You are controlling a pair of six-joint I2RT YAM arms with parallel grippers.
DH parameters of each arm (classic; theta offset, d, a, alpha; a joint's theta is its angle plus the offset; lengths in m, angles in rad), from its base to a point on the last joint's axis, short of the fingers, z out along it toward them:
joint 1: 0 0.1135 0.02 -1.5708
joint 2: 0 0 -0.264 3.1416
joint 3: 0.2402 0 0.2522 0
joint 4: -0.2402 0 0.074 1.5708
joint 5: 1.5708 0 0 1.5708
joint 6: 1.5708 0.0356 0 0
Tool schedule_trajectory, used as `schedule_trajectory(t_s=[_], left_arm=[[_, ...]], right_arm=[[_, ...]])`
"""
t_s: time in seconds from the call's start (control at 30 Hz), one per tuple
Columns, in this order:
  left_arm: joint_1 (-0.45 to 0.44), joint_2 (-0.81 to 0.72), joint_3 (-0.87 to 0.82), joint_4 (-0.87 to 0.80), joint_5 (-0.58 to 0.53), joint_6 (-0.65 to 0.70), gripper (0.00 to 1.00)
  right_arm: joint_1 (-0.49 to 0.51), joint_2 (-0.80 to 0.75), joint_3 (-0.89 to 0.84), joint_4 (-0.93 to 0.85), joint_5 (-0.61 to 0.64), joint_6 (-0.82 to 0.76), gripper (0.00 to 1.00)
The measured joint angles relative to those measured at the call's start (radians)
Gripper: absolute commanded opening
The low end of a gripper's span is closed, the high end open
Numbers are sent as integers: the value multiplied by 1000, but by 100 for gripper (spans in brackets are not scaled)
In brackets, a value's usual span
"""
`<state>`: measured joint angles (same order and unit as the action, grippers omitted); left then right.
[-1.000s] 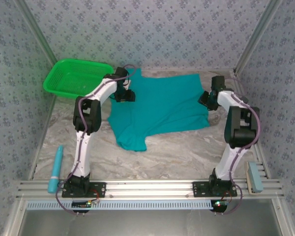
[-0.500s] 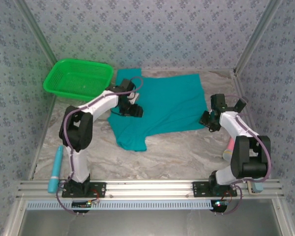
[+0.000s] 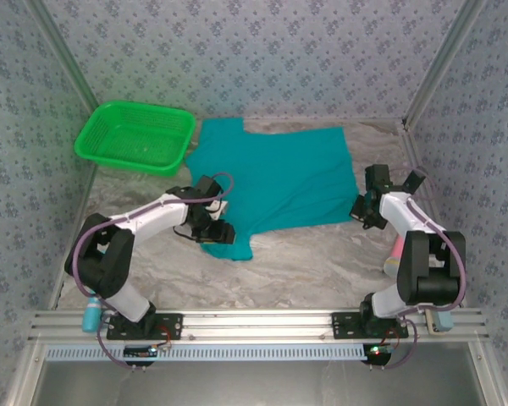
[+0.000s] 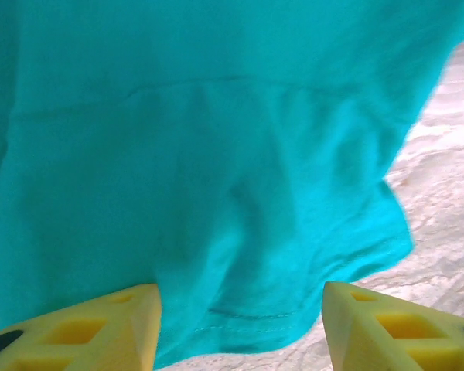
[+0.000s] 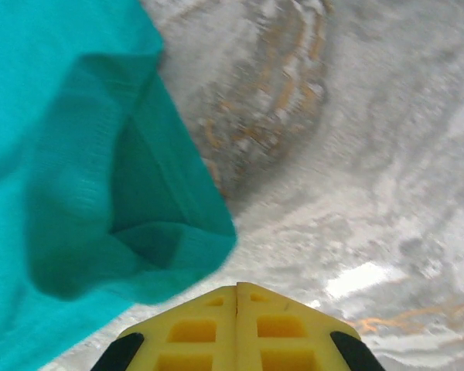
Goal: Fold the inside-out t-shirt
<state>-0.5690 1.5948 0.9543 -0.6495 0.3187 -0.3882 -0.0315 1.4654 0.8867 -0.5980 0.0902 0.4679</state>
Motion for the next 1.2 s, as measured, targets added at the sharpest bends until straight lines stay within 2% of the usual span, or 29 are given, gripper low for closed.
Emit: schedule_trajectory(t_s=[0.03, 0.07, 0.1, 0.23, 0.37, 0.43, 0.57, 0.6, 0.67, 0.73, 0.83, 1.03, 1.2], left_arm=[[-6, -5, -19, 3, 5, -10, 57], [-15, -11, -31, 3, 8, -20, 58], [-31, -21, -42, 2, 10, -31, 57], [-108, -82, -69, 13, 11, -71, 59], [-125, -116, -102, 32, -25, -113, 60], [-125, -109, -105, 36, -62, -130, 60], [-124, -93, -107, 55, -123, -161, 57], [-124, -89, -111, 63, -134, -168, 53], [-123, -77, -114, 72, -152, -184, 35], [-123, -49, -114, 79, -166, -187, 18], [-120, -20, -110, 73, -177, -188, 1], [-117, -66, -104, 17, -177, -182, 0], [-107, -214, -112, -54, -148, -189, 0]], right_arm=[[-2, -6, -5, -12, -8, 0, 28], [-2, -13, -5, -19, -21, 2, 41], [-2, -23, -5, -24, -34, 2, 45], [-2, -76, 5, -24, -99, -21, 50], [-12, -76, 47, 11, -130, -32, 50], [-23, -47, 56, 48, -149, -31, 46], [-35, 38, 53, 106, -184, -17, 20], [-35, 55, 47, 120, -188, -10, 13], [-35, 74, 35, 133, -187, -2, 0], [-37, 77, 24, 136, -180, 5, 0], [-42, 68, 20, 132, -155, 10, 0], [-43, -29, 18, 83, -105, 14, 0], [-43, -96, -31, 55, -69, 16, 0]])
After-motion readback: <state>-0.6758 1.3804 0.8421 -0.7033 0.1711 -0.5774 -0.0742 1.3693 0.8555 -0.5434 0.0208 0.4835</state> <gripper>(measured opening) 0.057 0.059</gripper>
